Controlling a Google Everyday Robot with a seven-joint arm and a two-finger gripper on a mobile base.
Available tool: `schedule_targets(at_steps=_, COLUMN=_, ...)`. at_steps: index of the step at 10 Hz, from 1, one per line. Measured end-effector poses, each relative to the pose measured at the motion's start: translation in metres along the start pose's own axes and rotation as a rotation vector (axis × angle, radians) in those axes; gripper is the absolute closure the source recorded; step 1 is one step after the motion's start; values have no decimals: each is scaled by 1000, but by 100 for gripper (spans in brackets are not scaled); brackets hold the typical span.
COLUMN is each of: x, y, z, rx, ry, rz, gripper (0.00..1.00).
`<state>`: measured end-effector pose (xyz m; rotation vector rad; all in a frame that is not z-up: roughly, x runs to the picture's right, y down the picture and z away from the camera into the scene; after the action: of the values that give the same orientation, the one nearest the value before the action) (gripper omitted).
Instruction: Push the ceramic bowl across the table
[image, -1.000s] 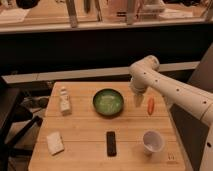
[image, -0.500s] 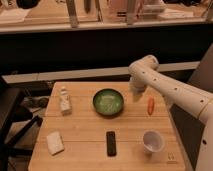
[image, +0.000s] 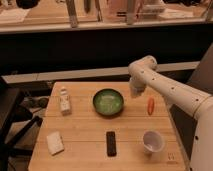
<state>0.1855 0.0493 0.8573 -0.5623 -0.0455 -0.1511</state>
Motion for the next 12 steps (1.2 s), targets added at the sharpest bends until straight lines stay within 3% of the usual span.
schedule_targets(at_steps=3, x=-4, y=-3, z=12, rx=-11, ry=-11, rz=-24, gripper=96)
schedule_targets(at_steps=6, x=-29, y=4, z=32, rx=-34, ry=-20, rz=-91, gripper=96)
schedule_targets(at_steps=10, x=-50, y=6, z=42, rx=-52, ry=-17, rz=-171, gripper=96)
schedule_targets(at_steps=12, x=-80, y=3, z=45, rx=-53, ry=-20, rz=-230, gripper=96)
